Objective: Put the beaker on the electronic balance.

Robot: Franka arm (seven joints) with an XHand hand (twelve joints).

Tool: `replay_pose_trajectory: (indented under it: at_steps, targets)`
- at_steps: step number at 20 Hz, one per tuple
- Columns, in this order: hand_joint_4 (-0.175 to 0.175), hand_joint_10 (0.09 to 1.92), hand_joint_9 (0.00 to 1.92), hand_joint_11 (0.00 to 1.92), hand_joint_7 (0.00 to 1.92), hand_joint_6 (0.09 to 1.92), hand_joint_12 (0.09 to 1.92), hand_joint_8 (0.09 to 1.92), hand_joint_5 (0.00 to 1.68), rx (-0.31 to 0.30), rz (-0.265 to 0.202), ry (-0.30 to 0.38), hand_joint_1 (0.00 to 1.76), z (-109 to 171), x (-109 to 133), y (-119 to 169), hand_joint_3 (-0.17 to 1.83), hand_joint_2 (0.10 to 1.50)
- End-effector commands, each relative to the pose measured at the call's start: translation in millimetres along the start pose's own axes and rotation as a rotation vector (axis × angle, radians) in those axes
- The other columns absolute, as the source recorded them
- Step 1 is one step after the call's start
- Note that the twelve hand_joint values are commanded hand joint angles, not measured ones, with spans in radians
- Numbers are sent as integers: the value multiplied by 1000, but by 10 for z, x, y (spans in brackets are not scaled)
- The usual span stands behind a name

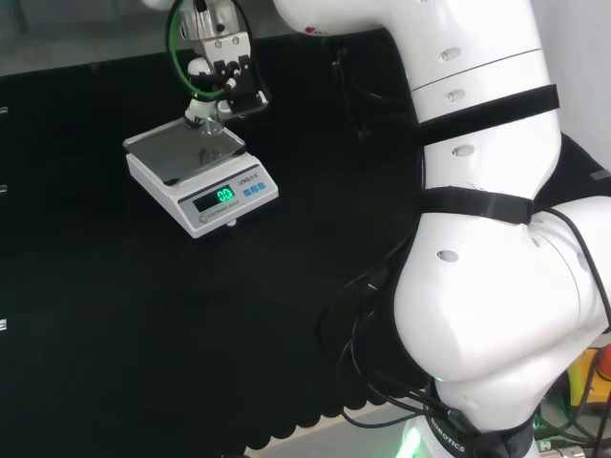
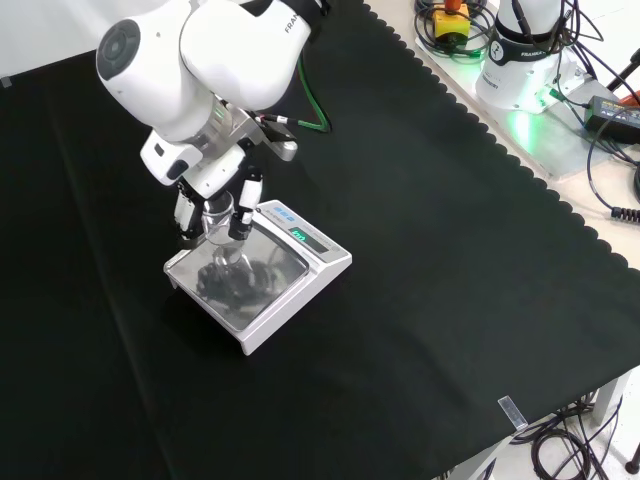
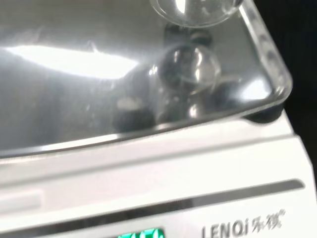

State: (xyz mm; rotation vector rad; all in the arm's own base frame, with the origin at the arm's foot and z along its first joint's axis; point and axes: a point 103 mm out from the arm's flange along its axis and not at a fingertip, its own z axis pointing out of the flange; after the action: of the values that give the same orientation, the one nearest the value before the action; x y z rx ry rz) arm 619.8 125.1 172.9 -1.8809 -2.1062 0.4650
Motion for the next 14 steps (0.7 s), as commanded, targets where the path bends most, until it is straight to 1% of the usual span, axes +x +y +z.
replay_pose_trajectory:
  at_steps: [1,5,9,12,14]
  targets:
    - [-175,409,1444,1515,754,130,787,787,475,31,-33,16,1072,233,158,-57,-175,1129]
    - [-175,402,1422,1473,744,122,797,790,469,52,-55,11,1065,339,258,-47,-175,1128]
    - [-175,446,1296,1315,661,87,894,825,455,47,-68,7,1039,375,332,-57,-175,1129]
    - [-175,610,985,1058,461,87,1039,850,390,39,-72,1,981,341,353,-87,-175,1119]
    - [-175,729,710,843,306,87,1175,849,339,22,-75,-11,898,234,358,-134,-175,1077]
